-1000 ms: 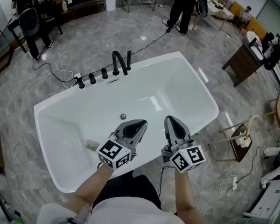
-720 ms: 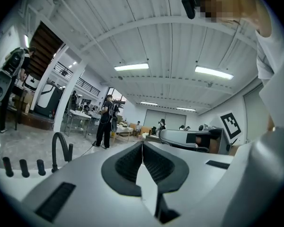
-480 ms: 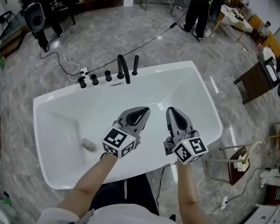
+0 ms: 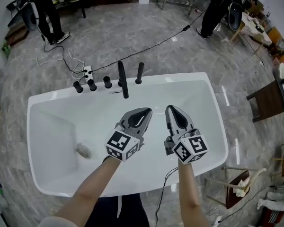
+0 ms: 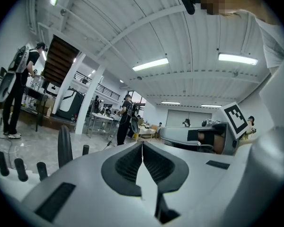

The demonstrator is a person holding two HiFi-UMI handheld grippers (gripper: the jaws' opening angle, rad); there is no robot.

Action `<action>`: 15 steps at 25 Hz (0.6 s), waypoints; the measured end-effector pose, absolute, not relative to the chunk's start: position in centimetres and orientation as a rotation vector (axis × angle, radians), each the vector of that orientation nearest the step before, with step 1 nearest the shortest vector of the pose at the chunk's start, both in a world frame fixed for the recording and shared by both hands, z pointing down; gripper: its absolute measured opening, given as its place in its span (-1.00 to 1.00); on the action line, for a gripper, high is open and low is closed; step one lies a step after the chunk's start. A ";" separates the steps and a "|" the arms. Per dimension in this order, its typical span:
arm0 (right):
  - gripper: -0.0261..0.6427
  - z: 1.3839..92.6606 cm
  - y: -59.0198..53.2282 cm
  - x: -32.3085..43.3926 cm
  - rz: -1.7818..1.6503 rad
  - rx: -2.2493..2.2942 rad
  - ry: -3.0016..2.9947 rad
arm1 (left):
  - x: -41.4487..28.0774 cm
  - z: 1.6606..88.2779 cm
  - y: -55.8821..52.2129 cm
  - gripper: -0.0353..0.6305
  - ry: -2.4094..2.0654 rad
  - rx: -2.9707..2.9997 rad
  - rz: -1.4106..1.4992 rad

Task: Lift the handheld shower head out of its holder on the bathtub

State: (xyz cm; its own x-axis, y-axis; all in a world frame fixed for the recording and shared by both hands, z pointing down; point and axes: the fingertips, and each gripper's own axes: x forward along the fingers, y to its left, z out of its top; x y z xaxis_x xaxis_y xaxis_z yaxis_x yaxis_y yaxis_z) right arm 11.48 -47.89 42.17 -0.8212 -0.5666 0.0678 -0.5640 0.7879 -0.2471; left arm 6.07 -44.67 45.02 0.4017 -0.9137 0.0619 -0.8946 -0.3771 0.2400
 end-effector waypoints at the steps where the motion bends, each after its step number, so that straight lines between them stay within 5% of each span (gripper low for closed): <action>1: -0.87 42.9 -48.8 11.0 -0.406 -0.928 2.970 | 6.0 45.9 -45.5 -0.86 -1.605 2.411 -0.115; 15: -0.86 55.1 -60.6 4.4 -0.369 -0.824 3.107 | 4.1 59.6 -54.1 -0.86 -1.664 2.364 0.019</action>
